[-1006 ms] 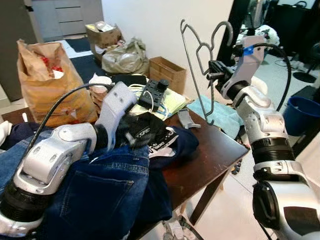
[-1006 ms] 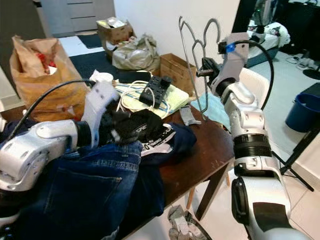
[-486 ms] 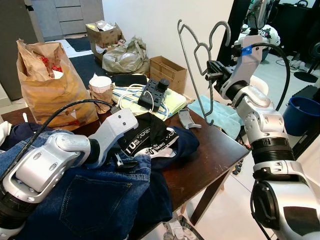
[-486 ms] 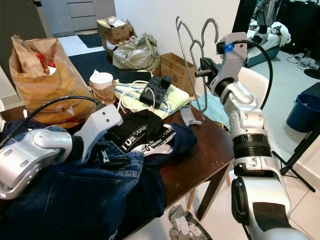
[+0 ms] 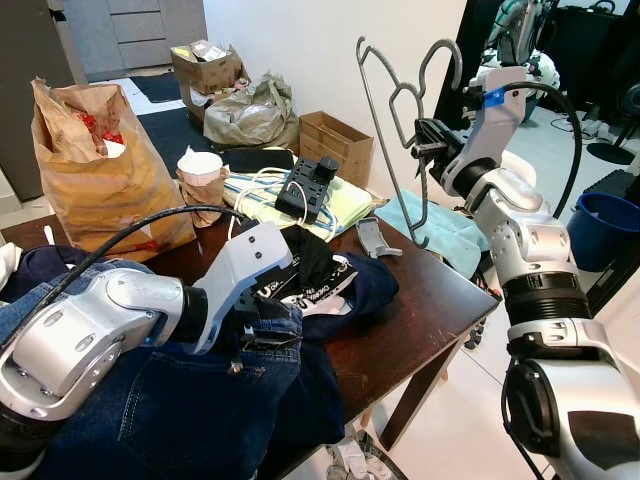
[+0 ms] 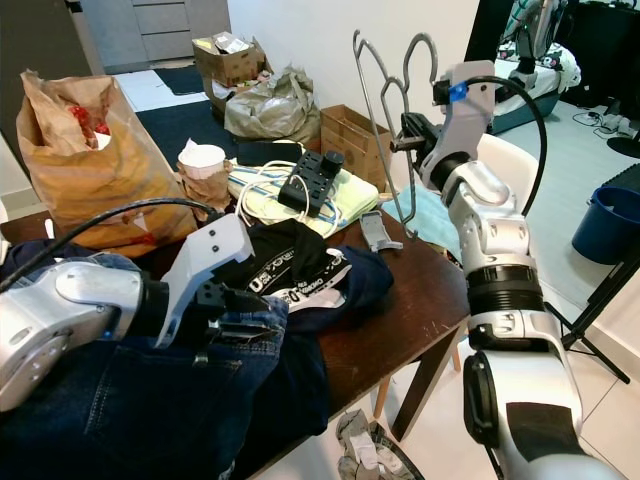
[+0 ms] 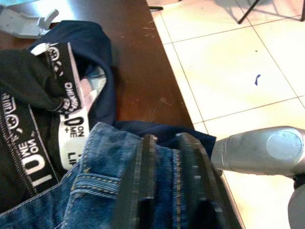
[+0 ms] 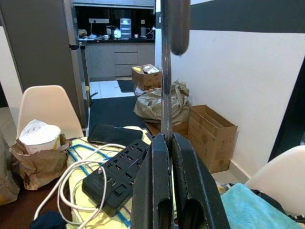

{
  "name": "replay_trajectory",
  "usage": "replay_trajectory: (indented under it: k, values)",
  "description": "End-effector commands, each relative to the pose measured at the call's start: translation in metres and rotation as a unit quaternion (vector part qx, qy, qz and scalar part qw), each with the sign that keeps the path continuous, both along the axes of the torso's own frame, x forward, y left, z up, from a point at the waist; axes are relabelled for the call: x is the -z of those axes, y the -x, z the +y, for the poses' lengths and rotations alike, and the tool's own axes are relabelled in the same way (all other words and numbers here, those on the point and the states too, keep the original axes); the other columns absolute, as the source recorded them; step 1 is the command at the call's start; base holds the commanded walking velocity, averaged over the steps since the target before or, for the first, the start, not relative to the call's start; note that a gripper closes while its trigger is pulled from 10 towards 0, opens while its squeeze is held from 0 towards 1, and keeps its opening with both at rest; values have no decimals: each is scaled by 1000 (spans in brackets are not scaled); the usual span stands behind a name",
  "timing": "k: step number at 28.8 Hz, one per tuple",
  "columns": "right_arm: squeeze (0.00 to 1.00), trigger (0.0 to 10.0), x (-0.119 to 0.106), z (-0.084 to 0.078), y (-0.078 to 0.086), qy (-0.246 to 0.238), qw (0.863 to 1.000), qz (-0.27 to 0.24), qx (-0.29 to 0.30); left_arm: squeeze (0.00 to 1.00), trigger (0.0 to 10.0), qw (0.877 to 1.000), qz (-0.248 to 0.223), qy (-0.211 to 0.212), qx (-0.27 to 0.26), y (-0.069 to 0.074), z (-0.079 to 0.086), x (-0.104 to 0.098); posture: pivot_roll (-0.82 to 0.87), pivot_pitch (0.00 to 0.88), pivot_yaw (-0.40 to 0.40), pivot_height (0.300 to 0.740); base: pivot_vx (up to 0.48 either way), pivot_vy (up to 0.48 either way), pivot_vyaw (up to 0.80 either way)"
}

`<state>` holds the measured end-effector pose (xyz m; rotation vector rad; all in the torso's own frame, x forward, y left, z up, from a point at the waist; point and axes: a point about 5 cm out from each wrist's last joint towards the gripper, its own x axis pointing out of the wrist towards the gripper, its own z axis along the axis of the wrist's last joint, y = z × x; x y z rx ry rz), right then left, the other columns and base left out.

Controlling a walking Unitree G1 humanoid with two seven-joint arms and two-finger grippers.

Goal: Hang hanger

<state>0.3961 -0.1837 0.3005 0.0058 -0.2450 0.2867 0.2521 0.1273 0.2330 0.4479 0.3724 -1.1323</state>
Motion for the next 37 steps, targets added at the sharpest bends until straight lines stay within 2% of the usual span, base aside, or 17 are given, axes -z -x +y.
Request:
replay_trajectory:
  k: [1,7,9,10,11,13,14,16,18,20,21,25,26,27,30,31,37]
  values:
    - [0,10000,-6,0,0,7,1000,-6,-1,0,0,1000,12,-21,-3,2,5,4,-74,0,-52,740,0,0,0]
    - [0,10000,-7,-1,0,8,1000,-8,1,0,0,997,9,-78,-28,3,21,8,-74,0,-52,740,0,0,0]
    - [0,10000,-8,-1,0,8,1000,-10,2,0,0,987,-102,-48,-115,-20,39,-25,-73,0,-53,740,0,0,0]
    - [0,10000,-8,-1,0,8,1000,-10,2,0,0,987,-102,-48,-115,-20,39,-25,-73,0,-53,740,0,0,0]
    - [0,10000,-8,-1,-1,7,1000,-11,2,0,0,976,-152,-28,-153,-28,47,-41,-73,0,-53,740,0,0,0]
    - [0,10000,-8,-1,-1,7,1000,-11,2,0,0,976,-152,-28,-153,-28,47,-41,-73,0,-53,740,0,0,0]
    - [0,10000,-8,-1,-1,7,1000,-11,2,0,0,955,-226,25,-191,-35,55,-70,-68,0,-55,740,0,0,0]
    - [0,10000,-8,-1,-1,7,1000,-11,2,0,0,955,-226,25,-191,-35,55,-70,-68,0,-55,740,0,0,0]
    - [0,10000,-9,-1,-2,5,1000,-12,2,0,0,920,-303,165,-184,-22,61,-120,-63,0,-58,740,0,0,0]
    - [0,10000,-9,-1,-2,5,1000,-12,2,0,0,920,-303,165,-184,-22,61,-120,-63,0,-58,740,0,0,0]
    - [0,10000,-9,0,-2,5,1000,-13,2,0,0,910,-321,205,-166,-13,62,-132,-60,0,-60,740,0,0,0]
    - [0,10000,-10,0,-2,4,1000,-13,1,0,0,910,-316,226,-143,-6,62,-135,-58,0,-59,740,0,0,0]
    - [0,10000,-10,1,-3,4,1000,-13,0,0,0,926,-287,220,-111,-2,58,-124,-55,0,-60,740,0,0,0]
    - [0,10000,-10,2,-3,4,1000,-14,-1,733,10000,942,-237,219,-95,-3,56,-107,-55,0,-62,740,0,0,0]
    - [0,10000,-10,2,-3,4,1000,-14,-1,733,10000,950,-202,220,-86,-5,54,-95,-55,0,-62,740,0,0,0]
    - [0,10000,-10,3,-3,4,1000,-13,-2,1000,10000,962,-156,210,-83,-11,54,-75,-57,0,-67,740,0,0,0]
    - [0,10000,-11,3,-4,5,1000,-12,-2,1000,10000,968,-72,227,-83,-33,56,-34,-53,0,-69,740,0,0,0]
